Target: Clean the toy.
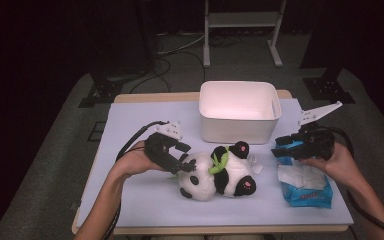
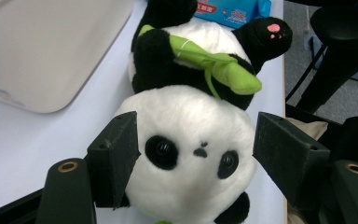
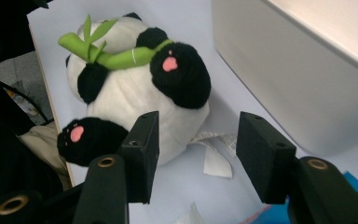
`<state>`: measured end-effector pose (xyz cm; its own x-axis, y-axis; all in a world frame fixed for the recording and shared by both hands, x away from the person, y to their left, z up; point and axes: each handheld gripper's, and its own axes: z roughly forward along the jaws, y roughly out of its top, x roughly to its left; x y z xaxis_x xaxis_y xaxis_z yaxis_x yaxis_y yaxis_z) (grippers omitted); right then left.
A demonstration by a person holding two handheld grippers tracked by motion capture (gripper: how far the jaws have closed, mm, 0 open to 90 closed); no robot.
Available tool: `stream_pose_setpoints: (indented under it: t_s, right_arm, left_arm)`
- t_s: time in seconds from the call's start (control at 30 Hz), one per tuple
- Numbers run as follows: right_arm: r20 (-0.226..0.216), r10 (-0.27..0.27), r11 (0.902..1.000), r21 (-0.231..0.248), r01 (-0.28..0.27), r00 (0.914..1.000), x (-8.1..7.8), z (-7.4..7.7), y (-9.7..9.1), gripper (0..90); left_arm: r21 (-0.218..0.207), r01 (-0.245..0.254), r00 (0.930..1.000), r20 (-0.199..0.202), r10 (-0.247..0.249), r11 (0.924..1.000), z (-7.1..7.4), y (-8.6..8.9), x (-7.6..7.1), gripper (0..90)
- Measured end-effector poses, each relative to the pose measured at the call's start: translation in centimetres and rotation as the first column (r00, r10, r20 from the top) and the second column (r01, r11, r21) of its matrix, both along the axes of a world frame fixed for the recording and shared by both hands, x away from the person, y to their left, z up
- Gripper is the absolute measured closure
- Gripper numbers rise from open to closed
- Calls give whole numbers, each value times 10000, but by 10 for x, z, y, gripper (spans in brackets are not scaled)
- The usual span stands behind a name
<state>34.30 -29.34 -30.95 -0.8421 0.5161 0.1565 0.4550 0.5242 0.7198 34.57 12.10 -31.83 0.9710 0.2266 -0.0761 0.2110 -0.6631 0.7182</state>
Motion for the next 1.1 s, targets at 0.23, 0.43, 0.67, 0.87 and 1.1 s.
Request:
stream_pose_setpoints:
  t_s: [0.23,0.43,0.67,0.87,1.1]
  right_arm:
    - [41,336,9994,-126,-335,9994,9,4,15,453]
    - [79,585,9982,-146,-584,9983,18,5,26,425]
    - [-12,768,9966,-305,-768,9970,31,4,38,413]
    - [-8,882,9952,-433,-881,9961,38,5,44,410]
    - [19,1066,9932,-466,-1064,9943,41,7,53,407]
  left_arm:
    - [-41,-355,9994,55,355,9994,-3,13,2,250]
    - [-66,-658,9978,-39,657,9978,-9,23,4,211]
    - [-84,-989,9951,-42,989,9951,-15,35,9,175]
    - [-74,-1108,9938,-39,1107,9938,-18,40,10,162]
    - [14,-1329,9911,7,1329,9911,-19,47,8,148]
